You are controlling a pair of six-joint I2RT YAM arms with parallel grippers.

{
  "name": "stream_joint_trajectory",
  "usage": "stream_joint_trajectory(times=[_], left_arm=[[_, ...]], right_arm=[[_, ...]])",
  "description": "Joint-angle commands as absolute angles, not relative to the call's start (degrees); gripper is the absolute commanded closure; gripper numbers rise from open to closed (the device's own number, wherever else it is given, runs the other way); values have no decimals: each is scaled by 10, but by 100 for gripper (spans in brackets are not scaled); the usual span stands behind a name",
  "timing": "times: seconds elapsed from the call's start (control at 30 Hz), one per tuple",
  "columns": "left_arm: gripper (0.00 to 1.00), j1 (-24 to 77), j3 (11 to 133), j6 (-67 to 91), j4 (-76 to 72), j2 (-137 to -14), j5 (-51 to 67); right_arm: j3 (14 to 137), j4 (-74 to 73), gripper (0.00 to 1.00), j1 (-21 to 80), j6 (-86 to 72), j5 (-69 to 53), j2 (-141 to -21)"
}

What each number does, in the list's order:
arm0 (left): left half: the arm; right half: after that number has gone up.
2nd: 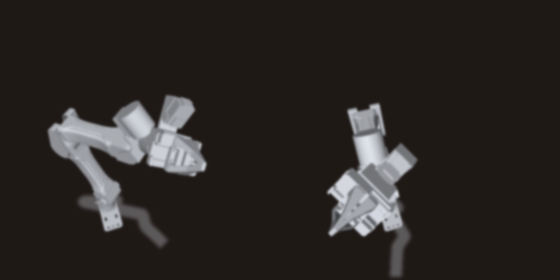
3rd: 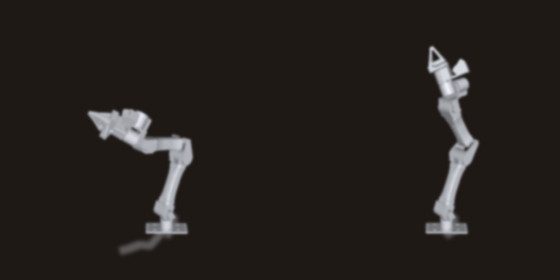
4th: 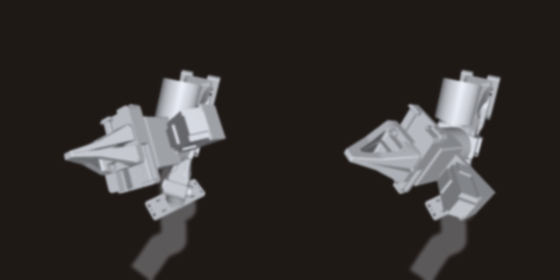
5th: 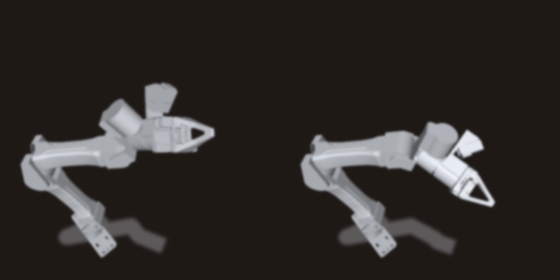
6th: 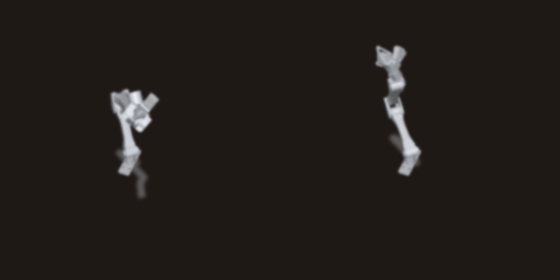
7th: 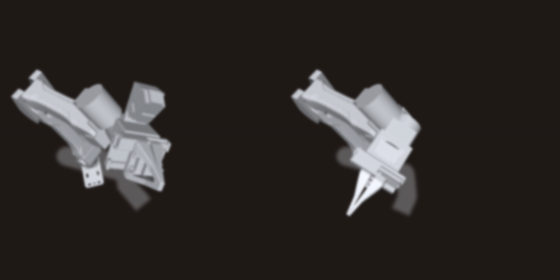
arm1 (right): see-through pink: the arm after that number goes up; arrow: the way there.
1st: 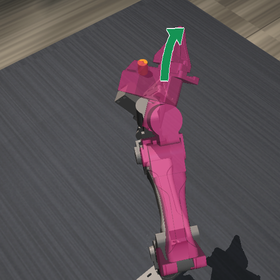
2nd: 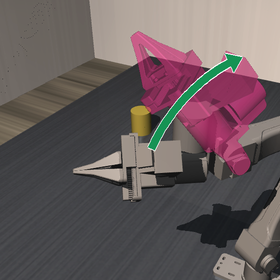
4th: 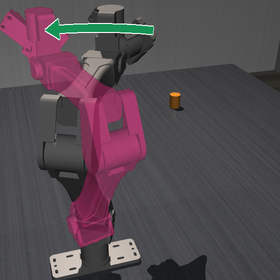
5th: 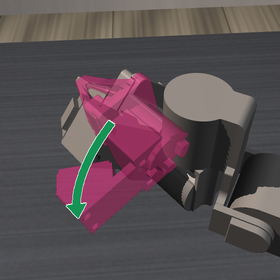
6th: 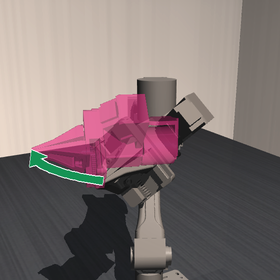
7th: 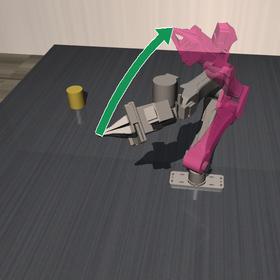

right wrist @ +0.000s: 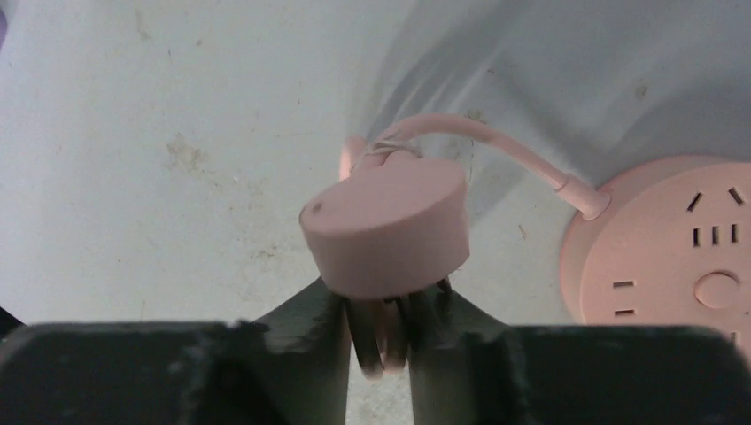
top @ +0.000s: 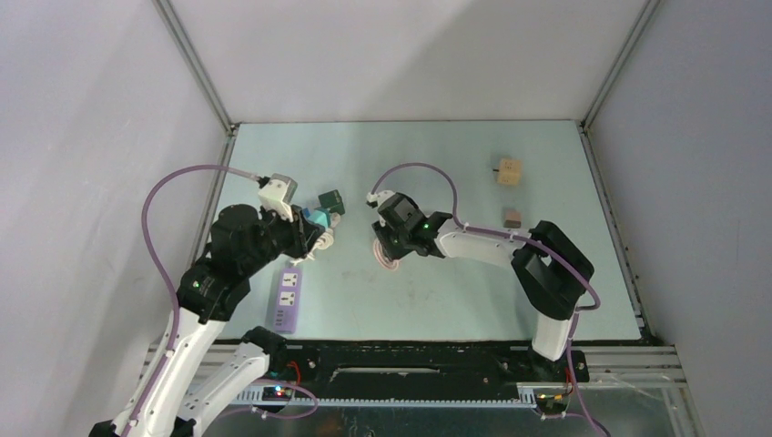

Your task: Insert the plug

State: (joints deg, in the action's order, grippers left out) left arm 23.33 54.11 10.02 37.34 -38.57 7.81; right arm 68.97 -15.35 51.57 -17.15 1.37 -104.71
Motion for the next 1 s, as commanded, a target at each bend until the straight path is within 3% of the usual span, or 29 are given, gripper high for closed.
stream_joint_trajectory(times=[0.0,0.17,0.5,0.8,0.97], left_arm=[[100,230,532,105,347,-383,76],[100,230,534,112,349,-403,68],[100,230,530,110,353,-422,58],[100,230,539,95,368,-404,6],[100,230,557,78,370,-361,-21]], right_arm=[[718,-142,80,531,-150,6,-1034],[718,-181,93,559,-111,-18,-997],[682,-228,91,599,-105,-63,-941],[668,-211,32,598,-118,-71,-913],[668,-176,19,580,-132,-105,-882]])
